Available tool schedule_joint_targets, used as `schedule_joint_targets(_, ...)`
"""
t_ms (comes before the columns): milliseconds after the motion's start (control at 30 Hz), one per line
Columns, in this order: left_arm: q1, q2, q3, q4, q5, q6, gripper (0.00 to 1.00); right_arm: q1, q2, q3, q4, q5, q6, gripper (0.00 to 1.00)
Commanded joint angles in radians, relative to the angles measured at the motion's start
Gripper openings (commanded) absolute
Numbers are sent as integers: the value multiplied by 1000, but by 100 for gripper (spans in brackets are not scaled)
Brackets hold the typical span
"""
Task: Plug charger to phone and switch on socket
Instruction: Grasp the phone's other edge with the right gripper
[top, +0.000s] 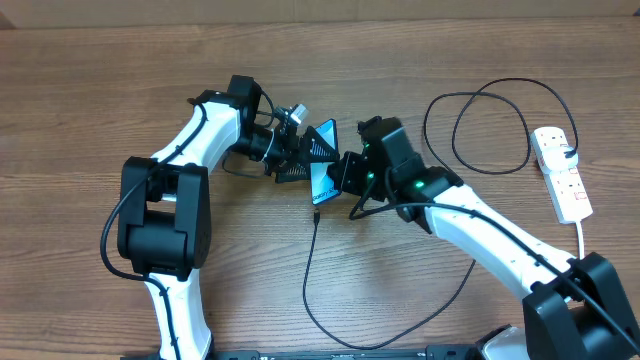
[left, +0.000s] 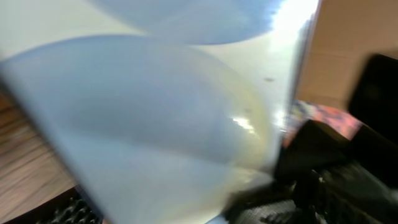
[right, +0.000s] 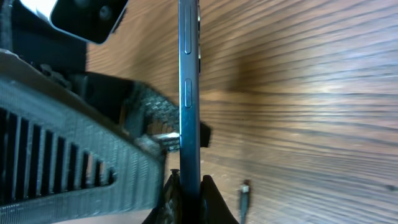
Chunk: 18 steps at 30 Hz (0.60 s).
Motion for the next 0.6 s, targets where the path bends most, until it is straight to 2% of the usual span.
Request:
schedule_joint_targets(0,26,7,23,2,245,103,89,-53,2,10,34,-184,-6,4)
schedule_joint_targets(100,46,7,23,40,353,116,89,-81,2,10,72,-304,-18,4)
schedule_joint_targets(200,51,7,23,56,434,116,81,-94,2,10,95,-350,-8,4)
schedule_joint_targets(300,49,7,23,55,441,108,73,-95,2,10,105,-350,8,4)
schedule_joint_targets(433,45,7,23,62,441,108,73,-95,2,10,111,-357,48,4)
schedule_joint_targets(567,44,7,23,69,441,108,67,-95,2,10,109,-357,156,4)
